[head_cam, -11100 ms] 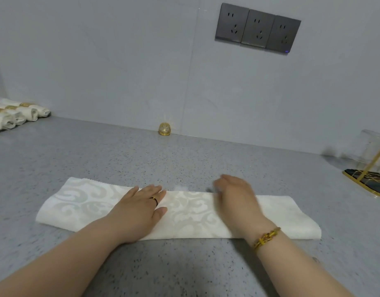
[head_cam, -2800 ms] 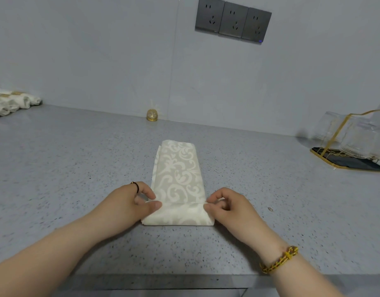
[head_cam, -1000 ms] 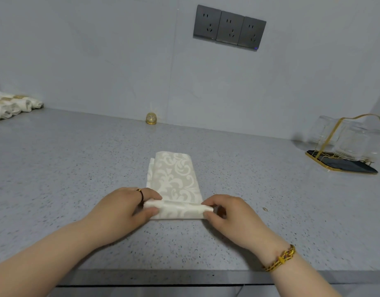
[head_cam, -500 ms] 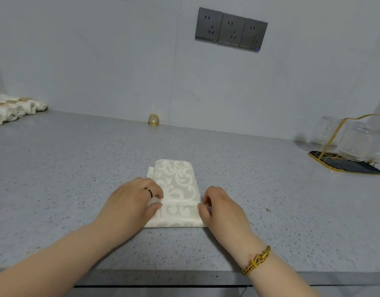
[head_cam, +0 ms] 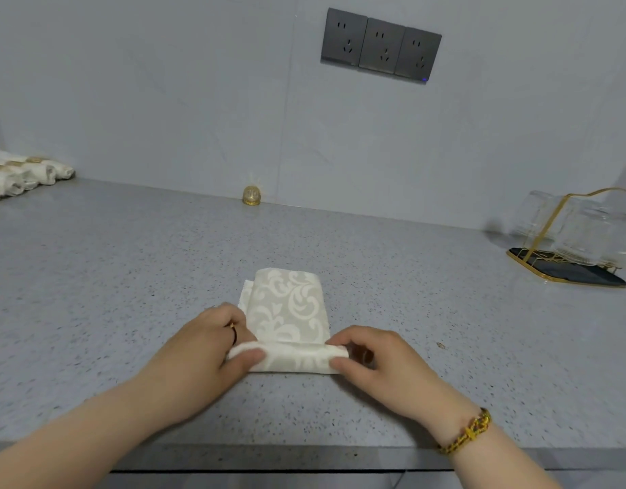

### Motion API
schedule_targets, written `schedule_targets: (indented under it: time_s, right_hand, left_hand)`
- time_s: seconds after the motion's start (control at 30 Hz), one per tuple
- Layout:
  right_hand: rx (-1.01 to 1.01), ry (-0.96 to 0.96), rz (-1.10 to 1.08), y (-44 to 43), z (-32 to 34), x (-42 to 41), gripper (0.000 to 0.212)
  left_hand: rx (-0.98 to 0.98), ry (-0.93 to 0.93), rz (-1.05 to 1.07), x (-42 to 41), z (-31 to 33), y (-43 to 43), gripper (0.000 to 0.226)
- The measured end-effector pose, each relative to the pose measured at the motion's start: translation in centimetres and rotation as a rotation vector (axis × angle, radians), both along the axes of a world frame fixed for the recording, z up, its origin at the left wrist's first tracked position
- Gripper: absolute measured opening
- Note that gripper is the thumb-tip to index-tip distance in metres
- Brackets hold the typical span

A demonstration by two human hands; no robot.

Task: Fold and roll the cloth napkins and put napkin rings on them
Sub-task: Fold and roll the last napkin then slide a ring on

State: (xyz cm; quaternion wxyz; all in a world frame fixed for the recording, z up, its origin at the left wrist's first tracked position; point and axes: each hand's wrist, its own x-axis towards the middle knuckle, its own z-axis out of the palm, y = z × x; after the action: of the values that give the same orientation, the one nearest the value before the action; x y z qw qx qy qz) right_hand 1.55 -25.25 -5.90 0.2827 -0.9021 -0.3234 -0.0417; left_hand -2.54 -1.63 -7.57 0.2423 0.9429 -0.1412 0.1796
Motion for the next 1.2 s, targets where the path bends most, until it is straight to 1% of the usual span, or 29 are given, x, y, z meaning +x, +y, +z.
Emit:
schedule_targets:
  time_s: [0.03,0.07,0.13,0.17,0.23,0.3,0.4,0.47,0.53,0.57,0.6,0.67,0.77,0.8,0.87,0.9,0.97,1.0,1.07,1.1,1.13,1.17,1.2]
  right_hand:
    - [0.018,0.025,-0.022,0.2,0.0,0.2,0.017]
    - [0.029,0.052,-0.043,0.6,-0.1,0.4,0.016]
    - [0.100,0.133,-0.101,1.2,-0.3,1.2,0.008]
    - [0.143,0.187,-0.140,1.5,-0.3,1.5,0.003]
    - [0.177,0.257,-0.209,2.1,-0.3,2.0,0.009]
    - [0.101,0.219,-0.261,2.7,-0.4,2.4,0.015]
    - [-0.081,0.020,-0.331,3.2,-0.8,2.4,0.022]
    - [-0.060,-0.062,-0.334,3.2,-1.3,2.2,0.022]
    - [0.048,-0.051,-0.310,3.1,-1.3,2.1,0.017]
    - [0.098,-0.039,-0.289,2.9,-1.2,2.0,0.014]
    - [0.136,-0.030,-0.263,2.7,-1.1,1.9,0.012]
    - [0.150,-0.021,-0.188,2.1,-0.9,1.5,0.012]
    - [0.036,-0.022,-0.072,1.2,-1.3,0.8,0.040]
    - [0.008,-0.040,-0.056,1.0,-1.5,0.9,0.045]
    - [0.004,-0.079,-0.036,0.8,-1.7,1.2,0.044]
    - [0.000,-0.090,-0.031,0.8,-1.7,1.4,0.043]
    - [-0.022,-0.123,-0.014,1.1,-1.5,1.7,0.047]
    - [-0.023,-0.147,0.003,1.2,-1.5,1.8,0.053]
    - [-0.014,-0.134,0.010,1.3,-1.5,2.1,0.059]
    - [-0.014,-0.110,0.008,1.3,-1.3,2.1,0.060]
    - [-0.013,-0.080,0.014,1.4,-0.9,2.2,0.057]
    - [-0.007,-0.048,0.015,1.5,-0.5,2.2,0.050]
    - [0.003,-0.003,0.010,1.6,-0.2,2.4,0.039]
  left_hand:
    - [-0.008,0.059,0.022,0.1,0.2,-0.1,0.073]
    - [-0.017,0.118,0.031,0.6,0.4,-0.2,0.064]
    - [-0.068,0.209,0.066,1.6,0.6,-0.4,0.031]
    - [-0.093,0.232,0.096,2.0,0.8,-0.5,0.024]
    - [-0.064,0.254,0.163,2.7,0.6,-0.4,0.020]
    - [-0.020,0.229,0.230,2.9,0.6,-0.6,0.021]
    - [0.072,0.145,0.302,2.8,0.4,-0.8,0.025]
    - [0.065,0.071,0.316,2.7,0.2,-0.8,0.024]
    - [0.030,0.000,0.285,2.5,-0.1,-0.9,0.021]
    - [0.017,-0.022,0.253,2.3,-0.2,-0.9,0.026]
    - [0.002,-0.030,0.208,2.2,-0.3,-0.9,0.039]
    - [0.004,0.005,0.118,2.0,-0.2,-0.7,0.076]
    - [0.096,0.109,0.059,1.5,0.0,-0.1,0.121]
    - [0.133,0.130,0.051,1.5,-0.1,0.0,0.129]
    - [0.167,0.135,0.061,1.5,-0.2,0.0,0.132]
    - [0.147,0.134,0.067,1.5,-0.3,-0.2,0.125]
    - [0.122,0.101,0.082,1.6,-0.6,-0.4,0.099]
    - [0.121,0.080,0.088,1.7,-0.5,-0.4,0.097]
    - [0.164,0.042,0.078,1.8,0.0,-0.1,0.108]
    - [0.179,0.047,0.073,1.7,0.3,0.1,0.118]
    - [0.186,0.072,0.076,1.7,0.5,0.2,0.128]
    - [0.185,0.098,0.073,1.7,0.7,0.4,0.131]
    - [0.170,0.125,0.073,1.7,0.7,0.6,0.124]
